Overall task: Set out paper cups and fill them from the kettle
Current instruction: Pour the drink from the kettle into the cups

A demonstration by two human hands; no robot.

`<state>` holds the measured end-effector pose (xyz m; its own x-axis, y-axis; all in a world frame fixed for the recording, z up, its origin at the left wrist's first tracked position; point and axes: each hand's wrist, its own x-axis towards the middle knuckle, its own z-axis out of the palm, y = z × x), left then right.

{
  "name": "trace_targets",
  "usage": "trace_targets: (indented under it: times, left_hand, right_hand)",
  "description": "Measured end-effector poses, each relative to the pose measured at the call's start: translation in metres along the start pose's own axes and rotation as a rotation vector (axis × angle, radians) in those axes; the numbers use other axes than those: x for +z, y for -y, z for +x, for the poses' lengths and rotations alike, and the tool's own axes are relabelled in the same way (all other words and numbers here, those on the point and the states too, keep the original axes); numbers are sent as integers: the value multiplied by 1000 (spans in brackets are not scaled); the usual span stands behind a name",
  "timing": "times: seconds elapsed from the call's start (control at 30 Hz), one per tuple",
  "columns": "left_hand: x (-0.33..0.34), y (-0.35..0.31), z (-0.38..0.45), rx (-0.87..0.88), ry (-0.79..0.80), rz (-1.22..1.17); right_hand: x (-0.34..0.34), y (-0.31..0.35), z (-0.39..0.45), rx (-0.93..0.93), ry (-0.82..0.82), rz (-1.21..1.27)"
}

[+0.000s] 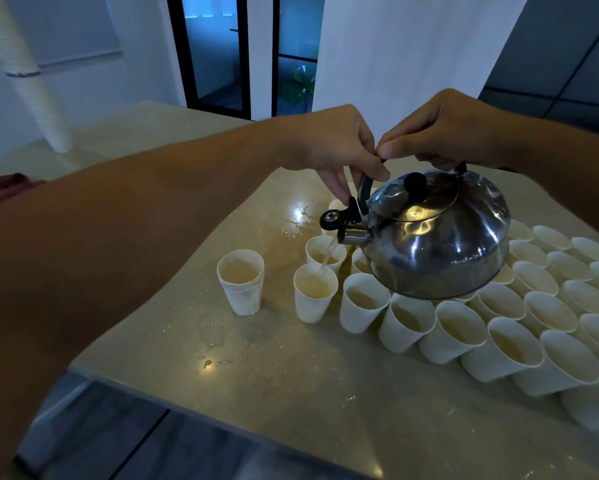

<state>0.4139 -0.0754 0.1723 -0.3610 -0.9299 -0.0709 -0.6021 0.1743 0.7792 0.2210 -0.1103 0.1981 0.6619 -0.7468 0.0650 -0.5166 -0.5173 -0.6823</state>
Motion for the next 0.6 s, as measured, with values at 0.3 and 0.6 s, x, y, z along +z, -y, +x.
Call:
trace_targets:
  times: [0.3,0.6]
  left_hand:
    - [2,0,1,-4,17,-32]
    - [4,1,2,-8,29,-51]
  right_hand:
    - [-1,3,1,-8,9,-50]
    - [-2,2,0,9,19,-64]
